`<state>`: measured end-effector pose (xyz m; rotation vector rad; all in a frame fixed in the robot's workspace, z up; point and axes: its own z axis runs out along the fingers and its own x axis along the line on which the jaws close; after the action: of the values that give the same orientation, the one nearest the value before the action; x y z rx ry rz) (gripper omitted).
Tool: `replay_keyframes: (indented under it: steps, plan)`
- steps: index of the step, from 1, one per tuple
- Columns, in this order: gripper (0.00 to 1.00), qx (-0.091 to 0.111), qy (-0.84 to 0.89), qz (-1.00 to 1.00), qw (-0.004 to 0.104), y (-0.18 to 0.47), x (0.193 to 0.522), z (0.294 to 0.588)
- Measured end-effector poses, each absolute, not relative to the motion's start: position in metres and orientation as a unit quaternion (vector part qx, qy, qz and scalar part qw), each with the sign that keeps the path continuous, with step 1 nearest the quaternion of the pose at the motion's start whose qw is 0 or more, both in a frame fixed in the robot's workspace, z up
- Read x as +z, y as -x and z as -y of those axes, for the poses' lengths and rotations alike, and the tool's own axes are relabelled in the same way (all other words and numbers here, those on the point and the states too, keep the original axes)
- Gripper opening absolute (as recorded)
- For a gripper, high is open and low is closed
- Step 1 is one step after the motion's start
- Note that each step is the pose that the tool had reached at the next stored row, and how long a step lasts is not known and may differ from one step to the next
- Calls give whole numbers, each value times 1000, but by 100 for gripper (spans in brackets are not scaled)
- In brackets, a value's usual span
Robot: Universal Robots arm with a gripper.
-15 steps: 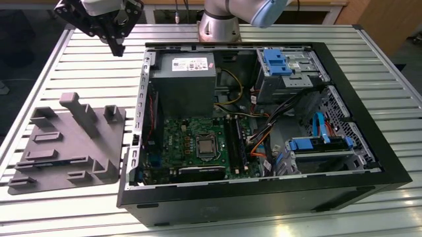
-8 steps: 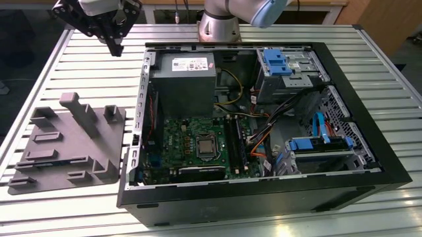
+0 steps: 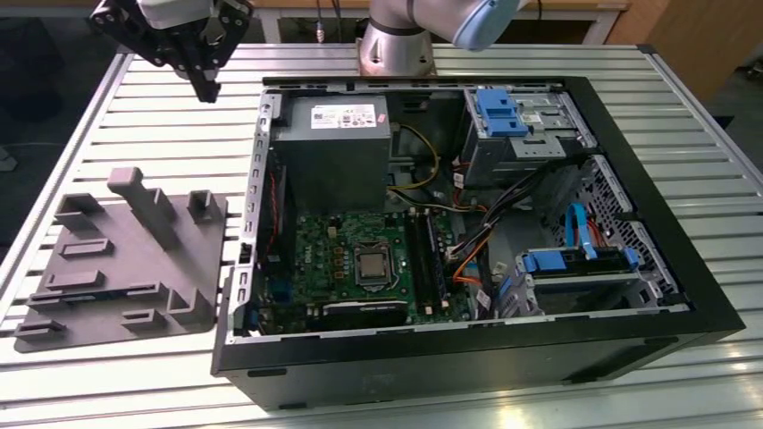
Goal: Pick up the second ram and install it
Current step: 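Reach for the second ram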
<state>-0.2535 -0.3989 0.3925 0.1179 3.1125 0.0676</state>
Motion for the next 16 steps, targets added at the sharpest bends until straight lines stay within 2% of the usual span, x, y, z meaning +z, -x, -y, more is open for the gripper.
replay_keyframes:
  steps: [16]
  plan:
    - [11,22,-38,-999,13,262,392,399]
